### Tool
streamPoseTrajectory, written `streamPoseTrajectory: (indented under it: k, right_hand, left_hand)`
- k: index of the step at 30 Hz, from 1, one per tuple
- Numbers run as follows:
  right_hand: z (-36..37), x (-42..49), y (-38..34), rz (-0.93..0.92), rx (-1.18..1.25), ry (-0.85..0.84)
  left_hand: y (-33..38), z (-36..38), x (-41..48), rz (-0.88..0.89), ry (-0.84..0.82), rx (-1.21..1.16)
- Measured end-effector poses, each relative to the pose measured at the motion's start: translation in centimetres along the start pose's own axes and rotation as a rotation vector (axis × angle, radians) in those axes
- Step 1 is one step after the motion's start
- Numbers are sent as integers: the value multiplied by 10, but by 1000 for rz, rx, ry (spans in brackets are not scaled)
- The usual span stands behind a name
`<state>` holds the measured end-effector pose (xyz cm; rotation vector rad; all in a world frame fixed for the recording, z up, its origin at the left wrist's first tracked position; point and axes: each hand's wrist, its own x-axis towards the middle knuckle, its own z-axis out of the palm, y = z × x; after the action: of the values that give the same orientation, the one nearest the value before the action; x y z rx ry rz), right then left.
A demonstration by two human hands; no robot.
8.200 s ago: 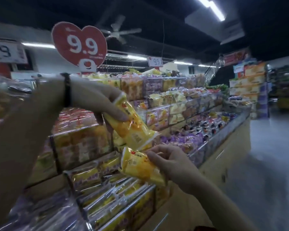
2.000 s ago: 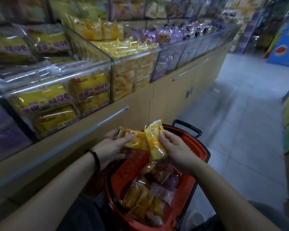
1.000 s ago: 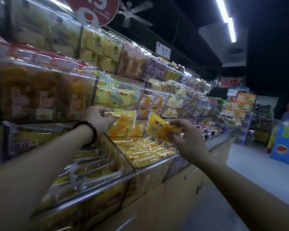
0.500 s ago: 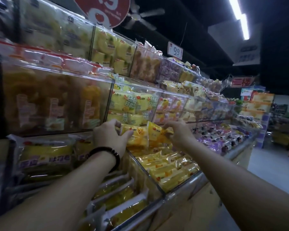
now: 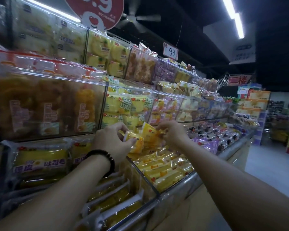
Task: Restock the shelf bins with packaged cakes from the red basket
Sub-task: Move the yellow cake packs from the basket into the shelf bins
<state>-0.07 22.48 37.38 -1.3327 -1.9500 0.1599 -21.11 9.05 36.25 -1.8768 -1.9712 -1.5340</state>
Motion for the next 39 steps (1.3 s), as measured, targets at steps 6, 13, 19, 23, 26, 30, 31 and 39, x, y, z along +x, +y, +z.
streamPoseTrajectory:
  k: [6, 13, 19, 23, 26, 30, 31, 39]
  right_hand:
    - [-9, -11, 8, 27, -104, -132]
    - [-19, -30, 2, -3, -104, -240]
    - [-16, -34, 2, 18, -74, -204]
    - [-18, -43, 2, -46, -44, -136]
    - [-14, -49, -5, -8, 117, -278]
    - [-9, -56, -12, 25, 194, -333]
    - [-9, -58, -14, 27, 195, -314]
    - [-38, -94, -25, 21, 182, -155]
  left_hand:
    - [-4, -3, 0, -6, 2, -55]
    - [-6, -2, -1, 48, 109, -197]
    - [-6, 5, -3, -79, -40, 111]
    - [-1, 3, -3, -69, -37, -9]
    - [1, 6, -3, -86, -77, 41]
    - [-4, 15, -4, -97, -90, 186]
    - [-6, 14, -2, -89, -31, 158]
    - [12, 9, -8, 70, 57, 171]
